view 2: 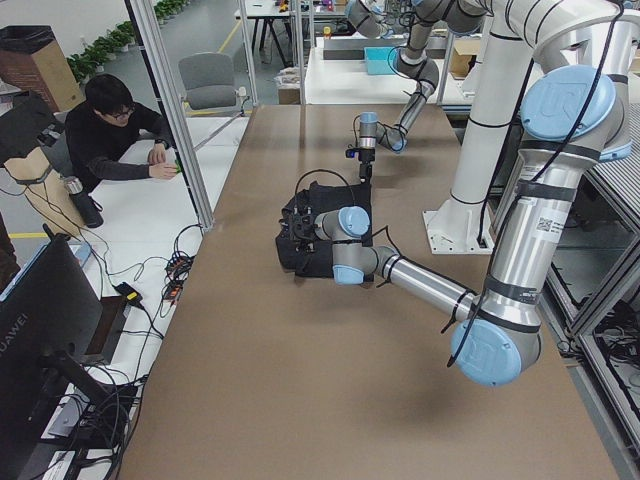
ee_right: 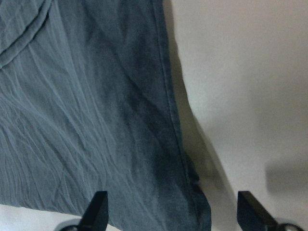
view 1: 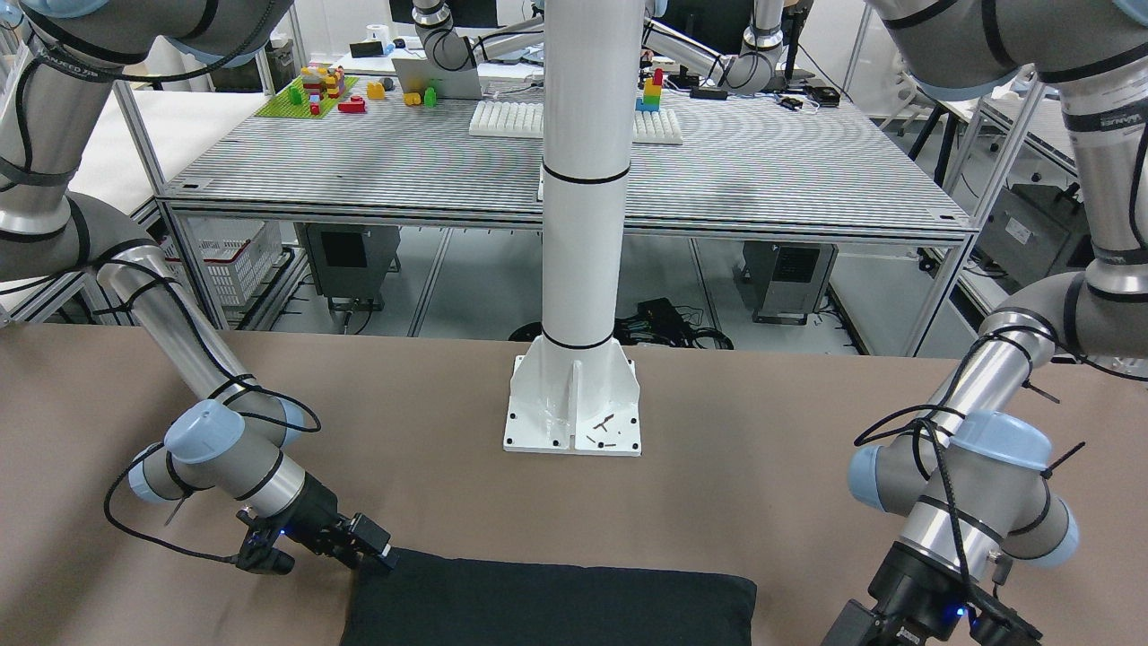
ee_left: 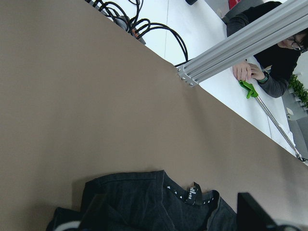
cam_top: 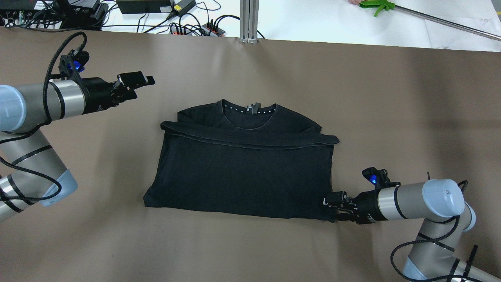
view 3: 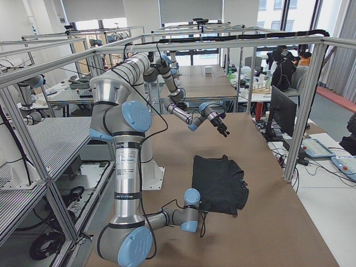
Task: Fold clothes
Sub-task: 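Move the right gripper to the shirt's near corner while the left withdraws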
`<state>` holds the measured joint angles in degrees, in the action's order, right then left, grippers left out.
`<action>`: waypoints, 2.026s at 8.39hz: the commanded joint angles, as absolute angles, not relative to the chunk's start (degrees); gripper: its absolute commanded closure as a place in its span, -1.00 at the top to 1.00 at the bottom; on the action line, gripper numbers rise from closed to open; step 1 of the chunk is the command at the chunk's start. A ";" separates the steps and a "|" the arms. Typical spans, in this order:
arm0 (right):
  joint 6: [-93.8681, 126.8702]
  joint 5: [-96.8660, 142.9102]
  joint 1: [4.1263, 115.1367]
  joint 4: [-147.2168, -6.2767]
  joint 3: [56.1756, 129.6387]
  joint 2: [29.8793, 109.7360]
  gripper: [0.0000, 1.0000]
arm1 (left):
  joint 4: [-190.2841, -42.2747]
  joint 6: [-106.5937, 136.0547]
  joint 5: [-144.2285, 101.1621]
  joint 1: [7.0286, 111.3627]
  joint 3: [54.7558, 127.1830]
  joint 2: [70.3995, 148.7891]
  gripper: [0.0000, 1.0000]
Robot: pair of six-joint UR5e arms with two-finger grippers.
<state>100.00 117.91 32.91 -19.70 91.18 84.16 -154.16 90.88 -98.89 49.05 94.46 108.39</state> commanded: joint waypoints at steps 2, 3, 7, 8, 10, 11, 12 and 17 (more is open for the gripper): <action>99.84 117.86 32.43 -17.42 92.28 87.09 -1.00 | -154.25 90.88 -98.79 48.78 94.75 108.37 0.88; 99.84 118.47 32.52 -17.14 94.90 89.01 -1.00 | -154.25 90.88 -98.79 48.61 94.75 108.37 0.89; 100.02 117.86 31.90 -17.49 97.47 89.91 -1.00 | -154.25 90.79 -98.61 48.43 94.66 108.46 0.88; 100.02 117.95 31.99 -17.49 97.30 89.91 -0.54 | -154.25 90.79 -98.61 48.25 94.66 108.46 0.89; 99.93 118.04 32.43 -17.49 97.47 89.91 0.87 | -154.25 90.79 -98.61 48.25 94.48 108.89 0.89; 100.02 117.78 32.43 -17.93 96.77 89.74 0.88 | -154.25 90.79 -98.70 48.25 94.13 109.24 0.88; 99.93 117.08 32.34 -18.02 95.38 89.30 0.88 | -154.25 90.79 -98.70 48.16 94.13 109.42 0.88; 100.11 116.02 32.08 -18.10 91.06 85.26 0.53 | -154.25 90.79 -98.61 48.16 94.31 109.25 0.88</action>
<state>99.97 116.11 32.17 -18.02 91.59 86.02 -154.25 90.79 -98.64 48.22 94.24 109.32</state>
